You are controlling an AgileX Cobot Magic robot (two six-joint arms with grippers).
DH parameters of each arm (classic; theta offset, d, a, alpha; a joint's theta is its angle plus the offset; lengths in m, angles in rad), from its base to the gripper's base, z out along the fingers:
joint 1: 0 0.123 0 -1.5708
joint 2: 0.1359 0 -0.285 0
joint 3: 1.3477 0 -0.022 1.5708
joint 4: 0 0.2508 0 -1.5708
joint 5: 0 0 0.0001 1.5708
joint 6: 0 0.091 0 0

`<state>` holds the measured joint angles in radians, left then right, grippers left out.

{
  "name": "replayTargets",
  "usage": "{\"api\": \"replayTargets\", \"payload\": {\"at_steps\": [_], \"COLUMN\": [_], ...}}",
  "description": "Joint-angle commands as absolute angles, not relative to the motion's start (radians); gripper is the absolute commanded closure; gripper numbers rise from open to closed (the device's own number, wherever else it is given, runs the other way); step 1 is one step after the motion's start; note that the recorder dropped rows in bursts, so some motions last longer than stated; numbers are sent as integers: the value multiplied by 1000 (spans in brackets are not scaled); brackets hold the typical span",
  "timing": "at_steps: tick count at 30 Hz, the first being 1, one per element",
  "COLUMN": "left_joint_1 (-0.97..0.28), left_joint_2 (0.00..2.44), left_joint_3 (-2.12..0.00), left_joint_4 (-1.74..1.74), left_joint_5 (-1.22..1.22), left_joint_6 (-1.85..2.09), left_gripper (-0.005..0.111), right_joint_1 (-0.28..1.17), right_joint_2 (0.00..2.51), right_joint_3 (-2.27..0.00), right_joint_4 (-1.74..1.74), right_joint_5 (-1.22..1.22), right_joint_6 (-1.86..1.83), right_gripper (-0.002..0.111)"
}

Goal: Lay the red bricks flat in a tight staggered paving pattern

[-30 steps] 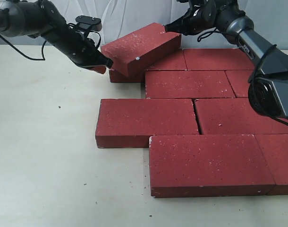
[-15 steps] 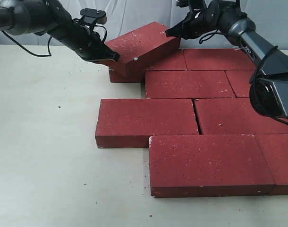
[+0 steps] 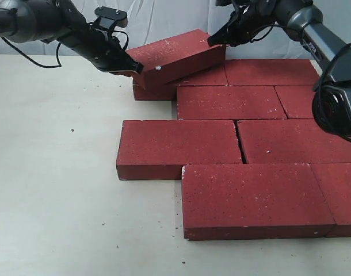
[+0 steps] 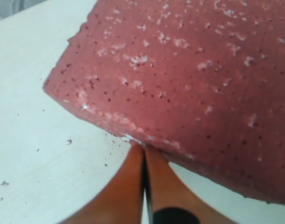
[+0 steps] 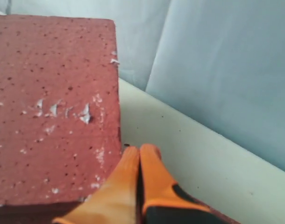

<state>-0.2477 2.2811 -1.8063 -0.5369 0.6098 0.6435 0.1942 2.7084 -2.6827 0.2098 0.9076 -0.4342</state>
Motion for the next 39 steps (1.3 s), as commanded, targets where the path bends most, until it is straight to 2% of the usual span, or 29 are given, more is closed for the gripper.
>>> {"api": "replayTargets", "payload": {"at_steps": [1,7,15,21,30,39], "left_joint_1": [-249,-245,-210,-177,-169,-216], "left_joint_2": [2280,2260,2222,2236,2293,2268], "left_joint_3": [-1814,-1814,-1814,-1814,-1814,-1814], "left_joint_4": [-548,-444,-420,-358,-443,-474], "left_joint_5": [606,661,763,763,765,721], "left_joint_6": [643,628,628,575,507,535], "left_gripper": [107,107,107,107,107,107], "right_joint_1": [199,199,199,198,200,248], "right_joint_2": [2651,2635,2632,2647,2708,2673], "right_joint_3": [-2683,-2683,-2683,-2683,-2683,-2683], "right_joint_4": [283,345,303,99,250,327], "right_joint_5": [1042,1221,1221,1173,1077,1182], "right_joint_6": [-475,-531,-543,-427,-436,-486], "right_gripper": [109,109,109,109,109,109]}}
